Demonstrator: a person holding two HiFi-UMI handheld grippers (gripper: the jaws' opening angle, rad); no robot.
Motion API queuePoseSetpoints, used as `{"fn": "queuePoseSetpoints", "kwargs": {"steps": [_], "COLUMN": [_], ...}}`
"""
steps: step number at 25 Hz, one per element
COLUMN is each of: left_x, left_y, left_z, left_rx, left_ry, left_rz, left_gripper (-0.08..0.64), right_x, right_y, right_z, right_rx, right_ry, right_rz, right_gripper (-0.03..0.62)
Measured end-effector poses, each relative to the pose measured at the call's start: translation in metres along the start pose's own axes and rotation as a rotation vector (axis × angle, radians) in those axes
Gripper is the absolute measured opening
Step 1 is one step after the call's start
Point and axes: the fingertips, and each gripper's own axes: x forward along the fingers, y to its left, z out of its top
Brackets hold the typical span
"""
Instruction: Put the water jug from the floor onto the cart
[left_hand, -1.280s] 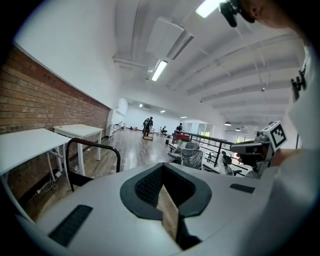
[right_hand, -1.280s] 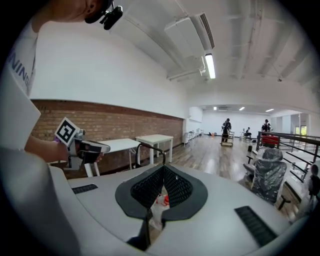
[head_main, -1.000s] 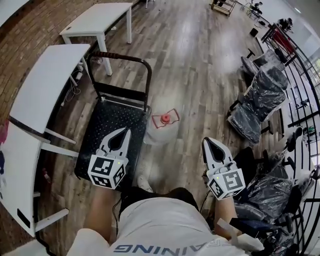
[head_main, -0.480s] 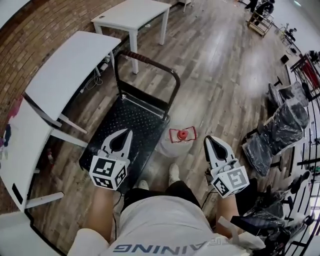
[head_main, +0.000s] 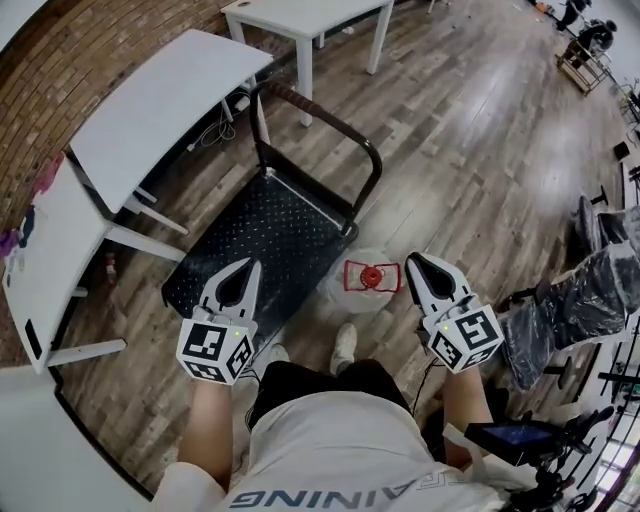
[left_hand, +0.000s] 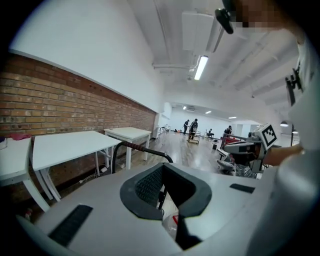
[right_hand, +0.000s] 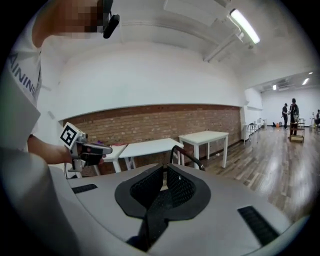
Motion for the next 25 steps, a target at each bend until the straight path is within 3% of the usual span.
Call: {"fn": "queuePoseSetpoints", "kwargs": {"steps": [5,11,18,25], "left_x": [0.017,0.021,0.040,0.049], "left_y": [0.001,-0.001,0.007,0.016], "left_z": [-0.037,-0.072,-0.114,-0.165], "left_rx": [-0.025,-0.065,-0.070,-0.093], "left_ry": [0.074,0.140,0.195,0.262], "left_rz": [0.049,0.077,0.102,0.106], "left_gripper": [0.000,0.000,0.000,0.000], "right_x": [0.031,0.067,0.093,0.117], "right_y": [-0.029,-0.050,-0.068,-0.077], "right_z": [-0.066,-0.181,-0.296,-0.376], "right_rx": [0.011,-0.016,0.057,0.003], "right_ry": [0.145,0.382,0.532,0.658], "right_rz": [-0.001,-0.023,-0.055,-0.062], "right_gripper": [0.019,0.078,0.183,0.291]}}
